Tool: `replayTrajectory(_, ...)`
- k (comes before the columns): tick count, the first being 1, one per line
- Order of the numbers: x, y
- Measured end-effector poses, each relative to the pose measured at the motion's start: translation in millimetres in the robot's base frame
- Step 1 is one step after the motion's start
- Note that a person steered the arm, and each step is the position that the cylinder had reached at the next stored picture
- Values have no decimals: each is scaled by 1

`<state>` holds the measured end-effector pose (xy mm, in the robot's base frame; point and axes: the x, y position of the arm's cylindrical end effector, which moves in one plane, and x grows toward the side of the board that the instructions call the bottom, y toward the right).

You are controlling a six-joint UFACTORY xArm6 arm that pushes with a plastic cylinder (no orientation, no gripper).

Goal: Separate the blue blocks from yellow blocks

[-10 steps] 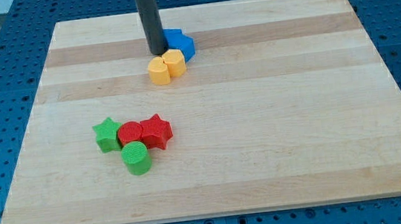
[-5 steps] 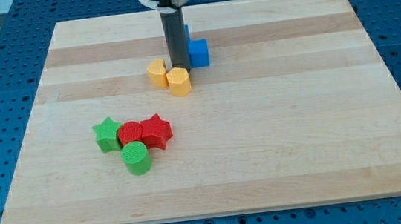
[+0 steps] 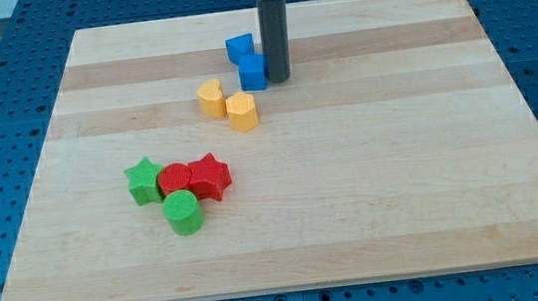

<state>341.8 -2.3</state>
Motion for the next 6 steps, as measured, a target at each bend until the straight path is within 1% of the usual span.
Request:
replayTrajectory(1, 23, -1)
replayTrajectory(2, 29, -19)
replayTrajectory(4, -8, -22)
replayTrajectory(5, -18, -24)
replayTrajectory(6, -4, -16)
